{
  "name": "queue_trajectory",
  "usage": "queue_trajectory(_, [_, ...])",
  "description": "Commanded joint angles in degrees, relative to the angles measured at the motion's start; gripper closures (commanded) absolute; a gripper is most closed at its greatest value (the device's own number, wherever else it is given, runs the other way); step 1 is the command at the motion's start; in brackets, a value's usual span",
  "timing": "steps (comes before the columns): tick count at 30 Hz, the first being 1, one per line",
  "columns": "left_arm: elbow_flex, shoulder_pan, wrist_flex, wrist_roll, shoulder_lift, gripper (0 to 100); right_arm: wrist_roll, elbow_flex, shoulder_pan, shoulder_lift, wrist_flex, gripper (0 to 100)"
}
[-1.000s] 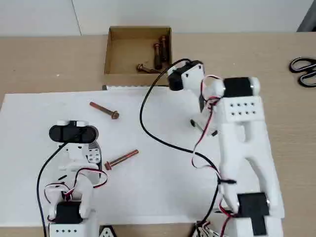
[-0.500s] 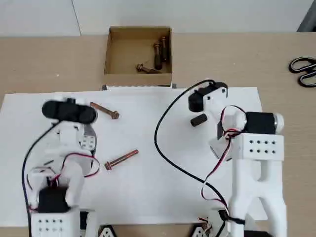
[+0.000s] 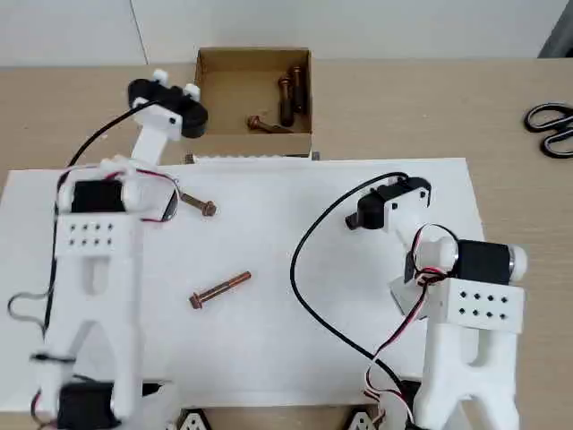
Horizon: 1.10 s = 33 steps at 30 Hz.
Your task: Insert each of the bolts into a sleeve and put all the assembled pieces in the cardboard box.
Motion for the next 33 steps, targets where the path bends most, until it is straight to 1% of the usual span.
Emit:
queue_trajectory(1, [-7.87, 0.09, 0.53, -6.15, 9.32, 93, -0.35, 0.62, 0.66, -1.19, -0.66, 99.5])
queue_trajectory(4, [-13.32, 0.35, 2.2, -14.42, 16.09, 93, -0.35, 1.85, 0.66, -1.19, -0.66, 99.5])
queue_trajectory(7, [-19.12, 1.23, 4.48, -21.27, 21.36, 90, -0.35, 3.16, 0.66, -1.19, -0.75, 99.5])
queue_trajectory(12, [-26.33, 2.29, 7.74, -34.11, 27.69, 89, -0.35, 4.92, 0.66, -1.19, -0.75, 99.5])
queue_trajectory(18, [-28.35, 2.37, 10.81, -48.88, 32.79, 89, -0.53, 5.19, 0.66, -1.19, -0.22, 99.5])
queue_trajectory(21, [-28.44, 1.93, 11.96, -55.38, 33.05, 86, -0.53, 5.19, 0.66, -1.19, -0.22, 99.5])
queue_trajectory(26, [-28.62, 1.76, 10.9, -63.47, 33.14, 84, -0.7, 5.19, 0.66, -1.19, -0.22, 99.5])
queue_trajectory(31, [-28.97, 1.93, 7.56, -66.9, 33.58, 84, -0.7, 5.19, 0.66, -1.19, -0.4, 99.5])
queue_trajectory(33, [-28.97, 2.02, 6.42, -67.25, 33.58, 84, -0.7, 5.19, 0.66, -1.19, -0.48, 99.5])
